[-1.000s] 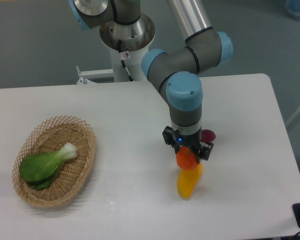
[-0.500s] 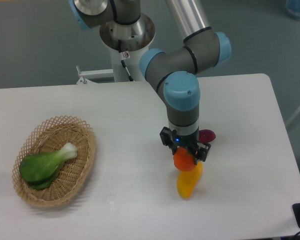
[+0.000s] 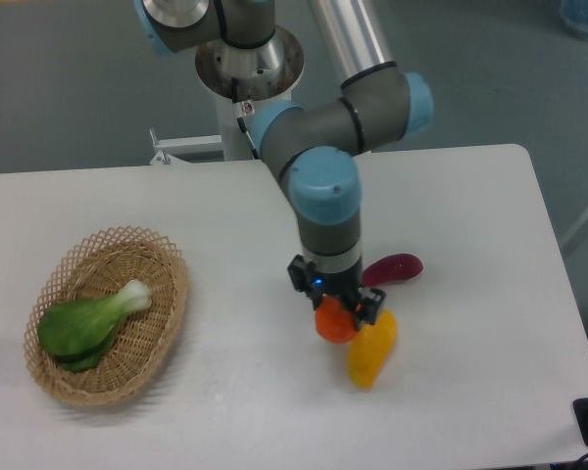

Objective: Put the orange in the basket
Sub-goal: 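Carry the orange over to the wicker basket beside the bok choy, then lower the orange into the basket and open the gripper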

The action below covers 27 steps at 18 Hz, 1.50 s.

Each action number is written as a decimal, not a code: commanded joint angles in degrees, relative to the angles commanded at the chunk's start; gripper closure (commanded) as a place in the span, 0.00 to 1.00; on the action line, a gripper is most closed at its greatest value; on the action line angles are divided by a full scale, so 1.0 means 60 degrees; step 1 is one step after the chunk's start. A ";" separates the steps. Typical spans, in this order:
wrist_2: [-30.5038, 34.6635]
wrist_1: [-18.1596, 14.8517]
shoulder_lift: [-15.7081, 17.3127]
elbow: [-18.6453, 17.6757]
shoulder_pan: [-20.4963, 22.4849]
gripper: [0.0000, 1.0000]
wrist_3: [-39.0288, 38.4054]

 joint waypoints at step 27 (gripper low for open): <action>0.0952 0.0879 -0.1567 0.1553 -0.4587 0.23 -0.3267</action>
